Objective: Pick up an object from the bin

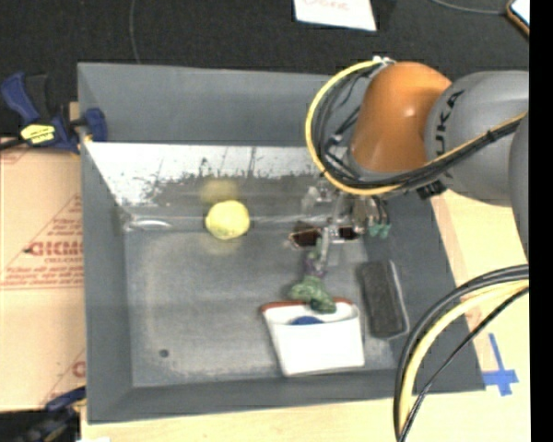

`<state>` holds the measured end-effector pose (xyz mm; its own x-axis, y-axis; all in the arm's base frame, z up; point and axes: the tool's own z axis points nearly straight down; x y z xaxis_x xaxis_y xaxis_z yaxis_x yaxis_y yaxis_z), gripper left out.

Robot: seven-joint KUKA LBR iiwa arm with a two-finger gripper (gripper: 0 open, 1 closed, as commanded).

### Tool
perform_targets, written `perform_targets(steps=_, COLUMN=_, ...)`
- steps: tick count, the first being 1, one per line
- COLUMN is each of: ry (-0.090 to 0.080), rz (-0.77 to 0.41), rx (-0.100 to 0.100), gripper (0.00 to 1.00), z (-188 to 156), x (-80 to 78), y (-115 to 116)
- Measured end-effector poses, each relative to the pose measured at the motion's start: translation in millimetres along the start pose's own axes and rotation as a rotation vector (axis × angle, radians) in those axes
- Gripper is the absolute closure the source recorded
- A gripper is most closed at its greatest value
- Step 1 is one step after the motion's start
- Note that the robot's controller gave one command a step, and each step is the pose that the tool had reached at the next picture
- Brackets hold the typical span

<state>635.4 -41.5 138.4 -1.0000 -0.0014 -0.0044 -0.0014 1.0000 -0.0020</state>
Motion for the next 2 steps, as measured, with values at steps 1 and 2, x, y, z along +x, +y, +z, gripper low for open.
perform_targets(steps=1, ry=0.000, rz=0.000, rx=0.000, gripper=0.00, z=0.0, x=0.0, y=0.0)
perform_targets(steps=2, ry=-0.002, rz=0.160, rx=-0.001, gripper=0.00, z=43.7, x=1.9, y=-15.4)
